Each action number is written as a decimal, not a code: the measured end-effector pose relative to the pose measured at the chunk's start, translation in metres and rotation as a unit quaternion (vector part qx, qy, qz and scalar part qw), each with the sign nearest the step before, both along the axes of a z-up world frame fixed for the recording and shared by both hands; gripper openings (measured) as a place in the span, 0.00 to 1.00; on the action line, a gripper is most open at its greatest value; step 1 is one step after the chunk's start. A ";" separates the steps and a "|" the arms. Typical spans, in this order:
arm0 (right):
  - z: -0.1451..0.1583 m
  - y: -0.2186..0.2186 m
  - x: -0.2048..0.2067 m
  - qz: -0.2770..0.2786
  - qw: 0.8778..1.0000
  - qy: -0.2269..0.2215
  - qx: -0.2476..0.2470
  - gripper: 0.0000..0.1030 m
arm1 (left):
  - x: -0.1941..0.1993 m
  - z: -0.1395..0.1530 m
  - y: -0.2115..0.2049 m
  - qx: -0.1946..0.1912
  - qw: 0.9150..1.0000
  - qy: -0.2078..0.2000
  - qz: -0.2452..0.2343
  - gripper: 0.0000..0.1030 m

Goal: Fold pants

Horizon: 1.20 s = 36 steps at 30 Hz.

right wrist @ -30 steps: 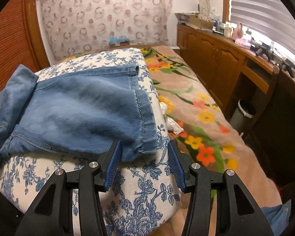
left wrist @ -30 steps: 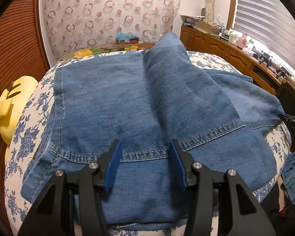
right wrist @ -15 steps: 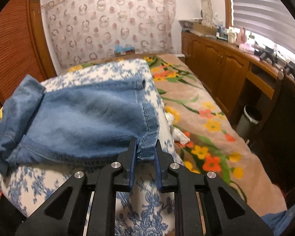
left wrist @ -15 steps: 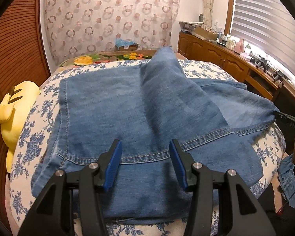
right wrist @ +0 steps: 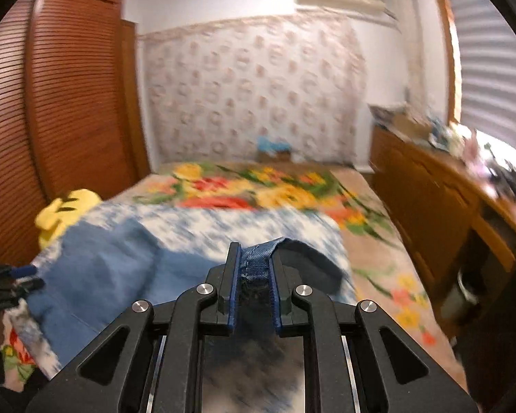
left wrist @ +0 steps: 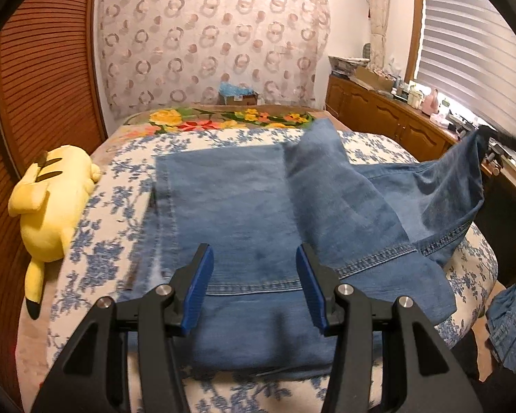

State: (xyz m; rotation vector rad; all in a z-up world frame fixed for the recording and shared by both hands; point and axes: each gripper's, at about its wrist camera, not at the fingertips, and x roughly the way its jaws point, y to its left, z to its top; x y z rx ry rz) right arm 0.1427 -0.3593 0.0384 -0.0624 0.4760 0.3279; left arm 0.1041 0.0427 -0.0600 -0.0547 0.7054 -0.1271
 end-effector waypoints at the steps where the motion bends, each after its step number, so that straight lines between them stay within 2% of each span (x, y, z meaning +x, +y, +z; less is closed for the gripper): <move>1: 0.008 0.013 0.002 0.016 1.000 -0.007 0.002 0.12 | -0.001 0.001 0.002 0.001 1.000 -0.002 0.002 0.48; 5: 0.041 0.074 0.001 0.084 0.996 -0.033 0.008 0.12 | -0.008 0.006 0.013 -0.004 1.000 -0.009 0.011 0.47; 8: 0.054 0.119 -0.007 0.143 0.989 -0.043 0.008 0.11 | -0.013 0.009 0.021 -0.010 1.000 -0.014 0.015 0.48; 10: 0.052 0.144 -0.011 0.176 0.984 -0.035 0.004 0.12 | -0.015 0.008 0.024 -0.010 1.000 -0.013 0.015 0.48; 13: 0.039 0.177 -0.009 0.214 0.977 0.000 -0.013 0.12 | -0.015 0.006 0.025 -0.010 1.000 -0.009 0.016 0.47; 16: 0.020 0.196 -0.013 0.228 0.973 0.002 -0.044 0.21 | -0.015 0.003 0.024 -0.013 1.000 -0.008 0.013 0.47; 18: 0.010 0.197 -0.009 0.223 0.973 0.008 -0.052 0.33 | -0.014 0.002 0.022 -0.013 1.000 -0.006 0.011 0.47; 21: 0.001 0.185 -0.003 0.205 0.977 0.015 -0.049 0.38 | -0.011 0.001 0.018 -0.013 1.000 -0.004 0.006 0.47; 24: -0.004 0.174 0.005 0.182 0.981 0.012 -0.060 0.39 | -0.006 0.001 0.012 -0.015 1.000 -0.002 -0.001 0.47; 30: -0.024 0.132 0.003 0.145 0.987 0.041 -0.051 0.40 | -0.005 0.005 -0.003 -0.017 1.000 -0.005 -0.022 0.47; 36: -0.076 0.082 -0.002 0.093 0.989 0.096 -0.057 0.42 | -0.006 0.000 -0.021 -0.027 0.998 0.007 -0.049 0.47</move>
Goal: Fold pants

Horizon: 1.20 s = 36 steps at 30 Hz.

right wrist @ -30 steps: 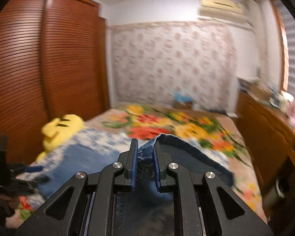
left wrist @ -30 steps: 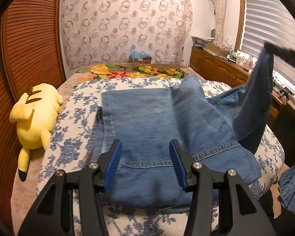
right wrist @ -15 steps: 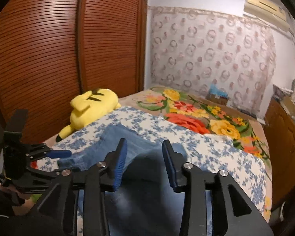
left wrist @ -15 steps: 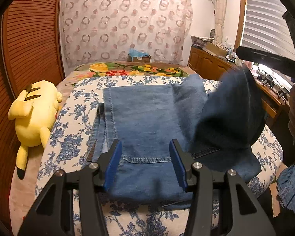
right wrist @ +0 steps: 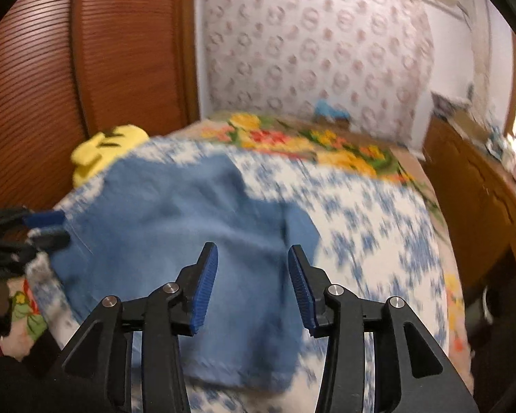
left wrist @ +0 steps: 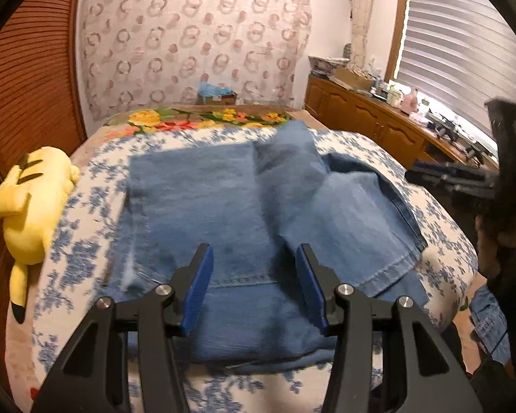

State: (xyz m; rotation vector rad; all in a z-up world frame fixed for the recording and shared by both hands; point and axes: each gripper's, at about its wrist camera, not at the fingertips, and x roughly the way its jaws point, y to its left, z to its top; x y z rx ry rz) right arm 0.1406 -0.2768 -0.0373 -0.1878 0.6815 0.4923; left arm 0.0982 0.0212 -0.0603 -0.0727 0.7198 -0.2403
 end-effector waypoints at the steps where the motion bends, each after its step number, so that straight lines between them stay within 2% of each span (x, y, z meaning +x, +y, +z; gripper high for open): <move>1: -0.006 -0.006 0.001 -0.007 1.000 0.009 0.000 0.42 | 0.001 -0.003 -0.004 0.000 1.000 0.004 -0.006 0.48; 6: -0.037 -0.031 -0.001 -0.028 0.998 0.052 0.009 0.43 | 0.004 -0.018 -0.025 -0.001 0.999 0.030 -0.031 0.47; 13: -0.057 -0.037 0.001 -0.026 0.995 0.092 0.032 0.43 | 0.006 -0.032 -0.039 -0.025 0.997 0.050 -0.061 0.47; 14: -0.059 -0.038 0.001 -0.023 0.995 0.095 0.034 0.43 | 0.008 -0.034 -0.040 -0.029 0.996 0.053 -0.064 0.45; 16: -0.063 -0.038 0.003 -0.019 0.994 0.101 0.034 0.42 | 0.010 -0.037 -0.041 -0.038 0.995 0.058 -0.071 0.34; 17: -0.065 -0.038 0.003 -0.015 0.993 0.107 0.036 0.32 | 0.010 -0.038 -0.042 -0.043 0.995 0.059 -0.073 0.31; 18: -0.066 -0.037 0.004 -0.012 0.993 0.111 0.039 0.20 | 0.010 -0.037 -0.042 -0.050 0.994 0.059 -0.078 0.24; 20: -0.064 -0.038 0.005 0.000 0.992 0.116 0.048 0.09 | 0.007 -0.033 -0.044 -0.053 0.994 0.052 -0.082 0.11; 21: -0.060 -0.037 0.004 0.007 0.993 0.110 0.050 0.05 | 0.004 -0.029 -0.046 -0.050 0.994 0.045 -0.088 0.08; 25: -0.030 -0.035 0.003 0.021 0.996 0.070 0.052 0.01 | -0.005 -0.010 -0.050 -0.037 0.995 0.022 -0.089 0.03; 30: 0.039 -0.018 0.016 0.045 0.998 0.004 0.050 0.01 | -0.022 0.029 -0.041 -0.049 0.994 -0.025 -0.090 0.02; 33: 0.082 0.011 0.021 0.075 0.995 -0.040 0.044 0.01 | -0.030 0.049 -0.027 -0.057 0.994 -0.044 -0.078 0.02; 36: 0.107 0.044 0.028 0.098 0.992 -0.068 0.040 0.01 | -0.036 0.062 -0.008 -0.066 0.994 -0.056 -0.061 0.02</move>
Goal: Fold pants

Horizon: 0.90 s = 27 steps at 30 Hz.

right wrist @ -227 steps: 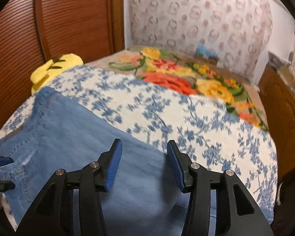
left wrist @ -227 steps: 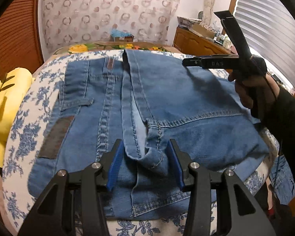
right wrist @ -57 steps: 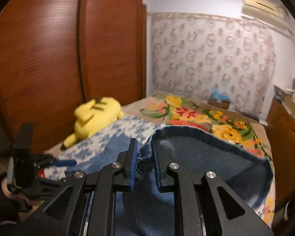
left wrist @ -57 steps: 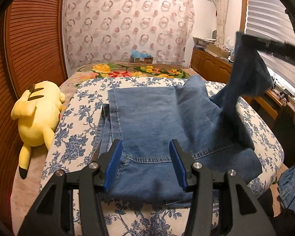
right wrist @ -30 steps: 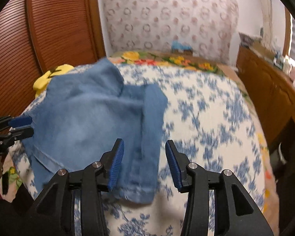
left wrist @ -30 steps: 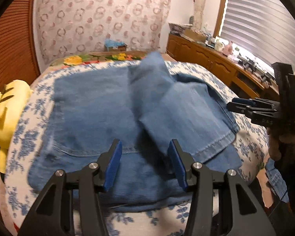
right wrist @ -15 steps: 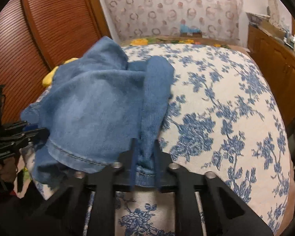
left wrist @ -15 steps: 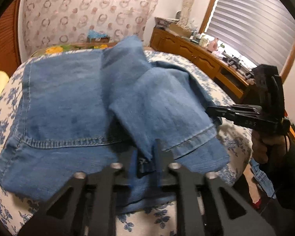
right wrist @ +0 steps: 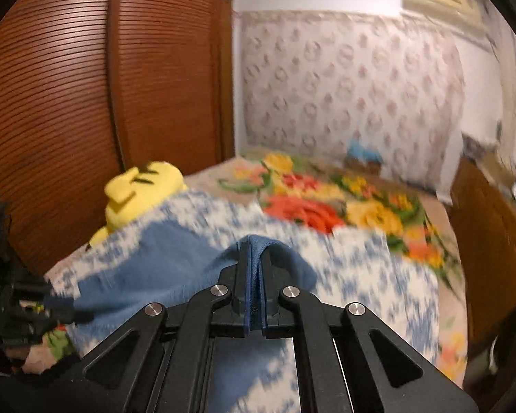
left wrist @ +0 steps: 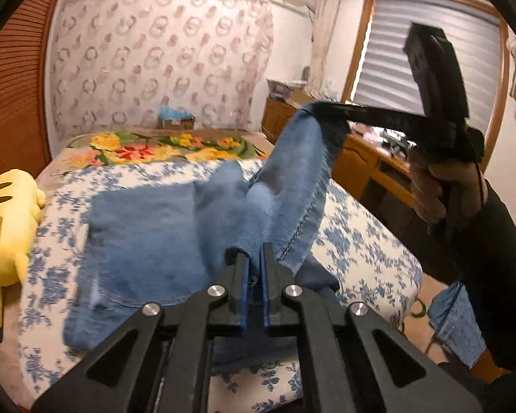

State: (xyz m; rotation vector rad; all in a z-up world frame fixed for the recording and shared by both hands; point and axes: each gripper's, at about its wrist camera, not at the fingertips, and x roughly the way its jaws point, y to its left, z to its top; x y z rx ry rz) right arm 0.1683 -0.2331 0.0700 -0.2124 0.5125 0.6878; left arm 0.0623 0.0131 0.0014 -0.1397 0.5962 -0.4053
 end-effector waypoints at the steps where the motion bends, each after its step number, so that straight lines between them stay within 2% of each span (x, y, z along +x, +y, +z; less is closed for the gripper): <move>1: 0.006 0.011 0.003 0.007 1.000 -0.005 -0.001 0.01 | -0.002 0.003 0.007 -0.004 1.000 -0.001 0.006 0.02; 4: 0.016 0.053 0.013 0.029 0.999 -0.013 -0.005 0.01 | -0.005 0.005 0.026 -0.012 1.000 0.001 0.021 0.02; 7: 0.014 0.088 0.026 0.047 0.999 -0.006 -0.011 0.01 | -0.009 -0.002 0.042 -0.017 0.999 0.008 0.039 0.02; 12: -0.011 0.153 0.043 0.081 0.996 0.013 -0.041 0.01 | -0.010 -0.023 0.060 -0.012 0.998 0.033 0.058 0.03; 16: -0.034 0.187 0.046 0.099 0.993 0.029 -0.063 0.01 | -0.010 -0.042 0.073 -0.004 0.996 0.058 0.071 0.03; 22: -0.059 0.211 0.046 0.105 0.990 0.038 -0.083 0.01 | -0.011 -0.054 0.086 0.011 0.994 0.076 0.081 0.06; 27: -0.068 0.215 0.050 0.097 0.990 0.043 -0.088 0.01 | -0.012 -0.055 0.094 0.011 0.994 0.077 0.080 0.08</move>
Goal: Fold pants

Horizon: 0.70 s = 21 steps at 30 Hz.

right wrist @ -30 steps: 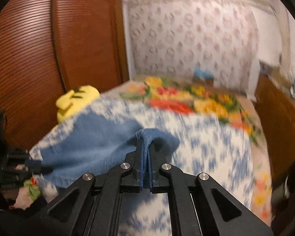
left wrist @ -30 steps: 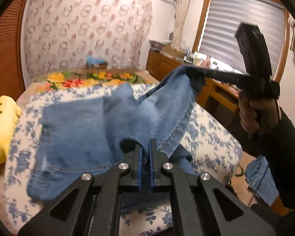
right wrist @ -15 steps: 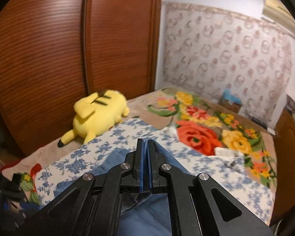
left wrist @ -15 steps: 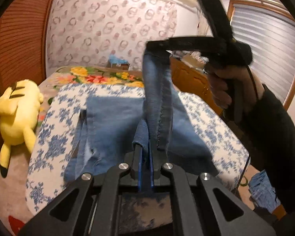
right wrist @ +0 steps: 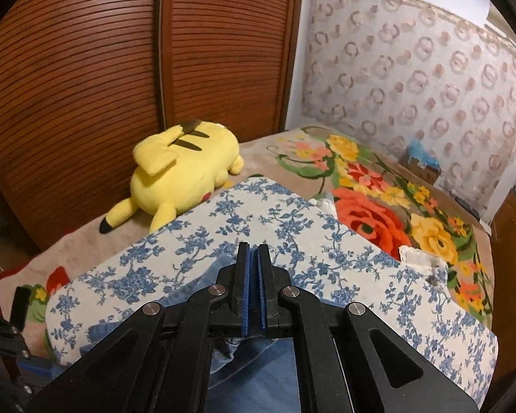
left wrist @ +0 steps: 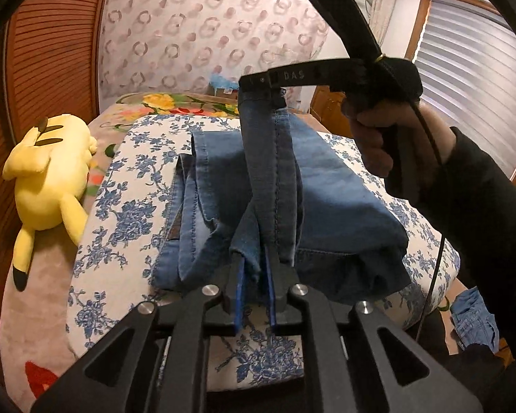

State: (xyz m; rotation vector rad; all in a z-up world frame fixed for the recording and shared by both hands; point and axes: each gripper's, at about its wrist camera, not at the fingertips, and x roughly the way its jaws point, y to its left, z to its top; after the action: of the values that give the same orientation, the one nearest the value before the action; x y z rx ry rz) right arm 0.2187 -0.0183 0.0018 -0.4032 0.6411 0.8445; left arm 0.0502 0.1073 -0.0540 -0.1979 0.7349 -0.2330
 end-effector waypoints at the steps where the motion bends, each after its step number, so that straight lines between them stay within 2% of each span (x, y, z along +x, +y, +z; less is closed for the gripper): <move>1: -0.001 -0.002 0.001 -0.002 1.000 0.003 0.003 0.01 | 0.000 0.001 0.001 0.001 1.000 0.000 0.000 0.09; 4: -0.002 -0.010 0.003 -0.011 1.000 0.006 0.007 0.01 | -0.002 0.006 0.005 -0.008 1.000 -0.006 -0.001 0.10; 6: 0.000 -0.017 0.004 -0.018 1.000 0.001 0.012 0.01 | -0.003 0.010 0.011 -0.034 0.999 -0.009 0.001 0.11; 9: 0.005 -0.029 0.003 -0.026 0.999 -0.003 0.024 0.01 | 0.000 0.012 0.021 -0.084 0.996 -0.012 0.012 0.17; 13: 0.009 -0.041 0.002 -0.031 0.999 -0.007 0.037 0.01 | 0.005 0.012 0.028 -0.120 0.992 -0.007 0.024 0.18; 16: 0.010 -0.048 0.000 -0.038 0.998 -0.019 0.041 0.01 | 0.008 0.008 0.031 -0.164 0.986 0.006 0.012 0.18; 17: 0.010 -0.050 -0.001 -0.041 0.998 -0.022 0.042 0.01 | 0.010 0.005 0.030 -0.167 0.986 0.017 0.010 0.18; 21: 0.010 -0.060 0.003 -0.053 0.997 -0.020 0.048 0.01 | 0.013 -0.004 0.017 -0.127 0.991 0.043 0.002 0.22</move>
State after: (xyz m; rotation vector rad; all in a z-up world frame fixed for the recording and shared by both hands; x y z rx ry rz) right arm 0.2214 -0.0779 0.0116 -0.2959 0.5777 0.7607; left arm 0.0632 0.1242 -0.0580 -0.4544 0.7902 -0.3171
